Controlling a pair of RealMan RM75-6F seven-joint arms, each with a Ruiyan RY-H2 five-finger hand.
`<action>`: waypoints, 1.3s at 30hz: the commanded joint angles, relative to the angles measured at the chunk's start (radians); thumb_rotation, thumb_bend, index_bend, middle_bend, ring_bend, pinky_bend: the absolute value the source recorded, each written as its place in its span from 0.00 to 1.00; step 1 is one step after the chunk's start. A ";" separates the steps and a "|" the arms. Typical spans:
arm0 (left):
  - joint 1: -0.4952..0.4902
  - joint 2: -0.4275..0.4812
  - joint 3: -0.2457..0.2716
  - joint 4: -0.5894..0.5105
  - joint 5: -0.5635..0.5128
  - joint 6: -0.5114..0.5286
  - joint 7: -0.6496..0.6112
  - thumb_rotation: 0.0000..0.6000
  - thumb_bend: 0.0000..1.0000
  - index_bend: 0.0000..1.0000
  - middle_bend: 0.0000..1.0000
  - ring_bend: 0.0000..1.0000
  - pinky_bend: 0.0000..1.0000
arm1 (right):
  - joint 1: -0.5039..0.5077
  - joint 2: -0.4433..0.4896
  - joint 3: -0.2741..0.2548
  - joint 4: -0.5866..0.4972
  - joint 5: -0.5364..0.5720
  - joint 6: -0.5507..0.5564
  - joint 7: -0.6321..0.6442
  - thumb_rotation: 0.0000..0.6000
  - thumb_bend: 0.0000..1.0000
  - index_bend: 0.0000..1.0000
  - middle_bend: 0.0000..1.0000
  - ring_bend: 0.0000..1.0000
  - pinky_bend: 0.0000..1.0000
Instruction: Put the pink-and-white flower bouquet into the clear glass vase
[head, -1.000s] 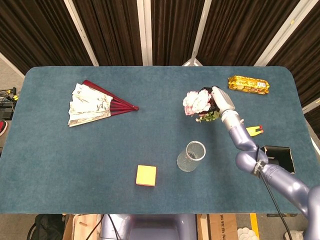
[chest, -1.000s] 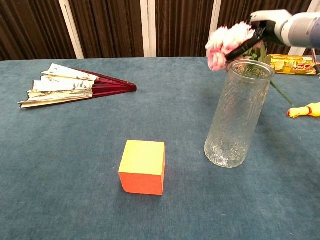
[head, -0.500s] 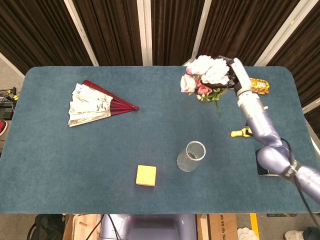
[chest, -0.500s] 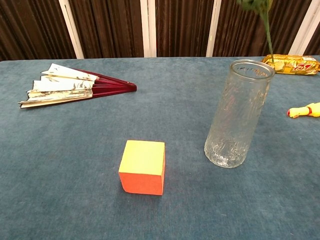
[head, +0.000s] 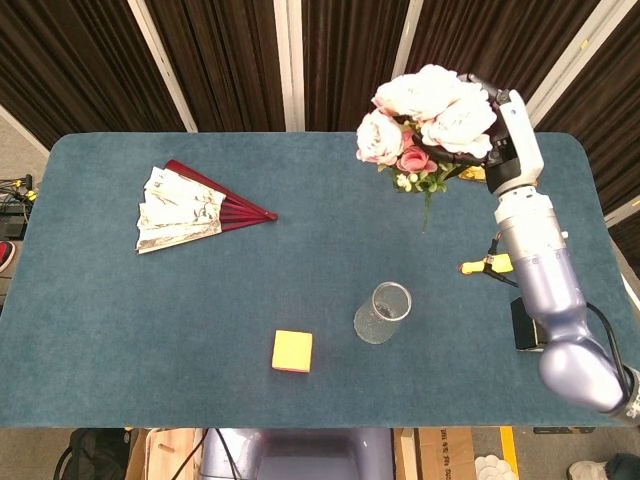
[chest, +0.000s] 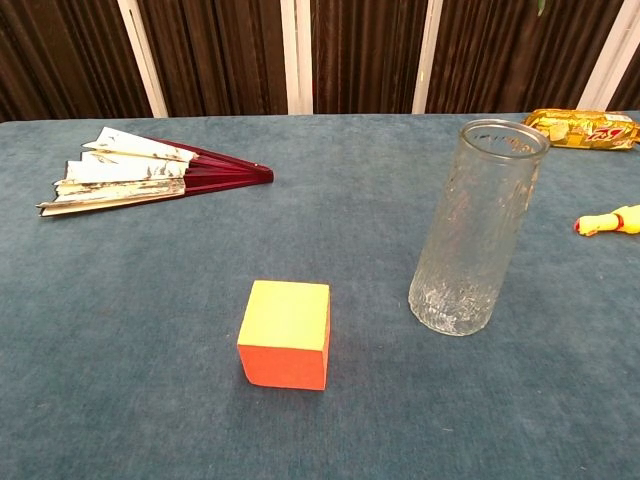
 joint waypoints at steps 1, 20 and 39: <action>0.002 0.008 0.002 0.009 0.007 -0.001 -0.028 1.00 0.25 0.11 0.00 0.00 0.02 | 0.038 0.032 0.021 -0.107 0.112 0.117 -0.080 1.00 0.07 0.53 0.47 0.48 0.09; -0.004 0.017 0.008 0.017 0.015 -0.017 -0.061 1.00 0.25 0.11 0.00 0.00 0.02 | -0.031 -0.046 -0.083 -0.309 0.039 0.296 -0.082 1.00 0.07 0.53 0.47 0.48 0.09; -0.010 0.010 0.007 0.008 0.006 -0.023 -0.029 1.00 0.25 0.11 0.00 0.00 0.02 | -0.034 -0.169 -0.145 -0.253 -0.048 0.300 -0.049 1.00 0.07 0.53 0.47 0.48 0.09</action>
